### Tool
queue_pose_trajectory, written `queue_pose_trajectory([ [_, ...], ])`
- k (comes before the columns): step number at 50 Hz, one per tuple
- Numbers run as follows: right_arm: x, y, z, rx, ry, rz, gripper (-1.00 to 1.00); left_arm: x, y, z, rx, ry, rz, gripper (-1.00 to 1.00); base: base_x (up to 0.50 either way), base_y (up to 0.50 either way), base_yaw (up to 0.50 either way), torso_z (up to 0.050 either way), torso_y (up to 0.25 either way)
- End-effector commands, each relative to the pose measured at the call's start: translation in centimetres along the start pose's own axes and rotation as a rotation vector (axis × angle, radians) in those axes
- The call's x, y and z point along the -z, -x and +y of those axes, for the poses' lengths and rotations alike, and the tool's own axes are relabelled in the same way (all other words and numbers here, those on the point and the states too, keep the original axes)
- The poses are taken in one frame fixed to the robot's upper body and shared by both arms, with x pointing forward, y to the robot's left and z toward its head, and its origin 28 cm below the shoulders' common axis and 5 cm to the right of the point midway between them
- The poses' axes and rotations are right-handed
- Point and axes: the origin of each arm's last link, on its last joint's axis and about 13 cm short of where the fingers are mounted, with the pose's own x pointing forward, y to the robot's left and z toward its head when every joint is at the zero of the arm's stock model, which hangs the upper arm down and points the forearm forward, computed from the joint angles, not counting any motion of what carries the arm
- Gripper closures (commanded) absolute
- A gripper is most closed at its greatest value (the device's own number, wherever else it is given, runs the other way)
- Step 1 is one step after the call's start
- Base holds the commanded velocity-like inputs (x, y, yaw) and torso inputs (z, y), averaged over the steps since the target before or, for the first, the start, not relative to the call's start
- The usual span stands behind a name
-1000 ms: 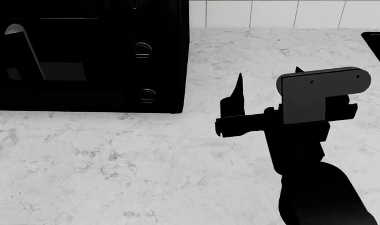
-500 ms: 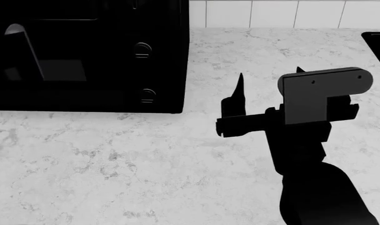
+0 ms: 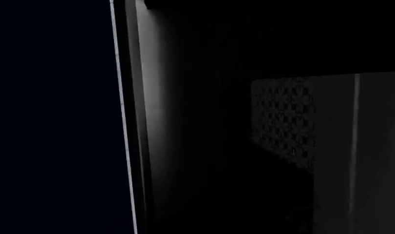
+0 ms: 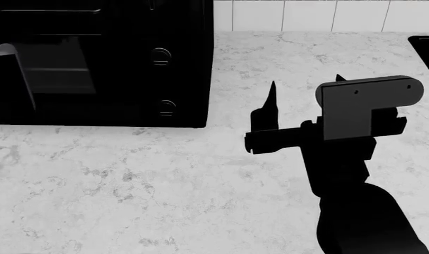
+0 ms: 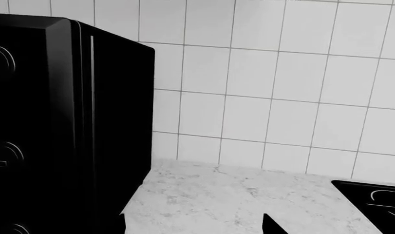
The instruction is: Open the toaster oven door.
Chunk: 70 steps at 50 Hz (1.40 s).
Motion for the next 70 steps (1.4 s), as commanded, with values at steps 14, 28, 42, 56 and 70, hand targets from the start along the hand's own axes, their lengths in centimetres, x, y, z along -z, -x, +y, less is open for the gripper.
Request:
queue_pose_trajectory([
  [14, 0.0, 0.0, 0.0, -0.002, -0.01, -0.006, -1.0, -1.3, 3.3, -0.8, 0.041, 0.006, -0.111, 1.0, 0.0, 0.0, 0.0, 0.0, 0.001],
  [28, -0.2, 0.1, 0.2, -0.006, -0.009, -0.01, -1.0, -1.9, 5.6, -1.5, 0.034, 0.038, -0.153, 1.0, 0.0, 0.0, 0.0, 0.0, 0.002],
  [42, -0.2, 0.0, 0.4, -0.01, -0.008, -0.01, -1.0, -2.0, 7.4, -2.4, 0.05, 0.041, -0.169, 1.0, 0.0, 0.0, 0.0, 0.0, 0.001],
  [56, -0.3, 0.1, 0.5, -0.013, -0.008, -0.01, -1.0, -2.4, 8.9, -3.3, 0.075, 0.024, -0.194, 1.0, 0.0, 0.0, 0.0, 0.0, 0.002],
  [70, -0.6, 0.3, 0.6, -0.017, -0.006, -0.015, -1.0, -2.8, 10.3, -3.8, 0.09, 0.024, -0.218, 1.0, 0.0, 0.0, 0.0, 0.001, 0.001],
])
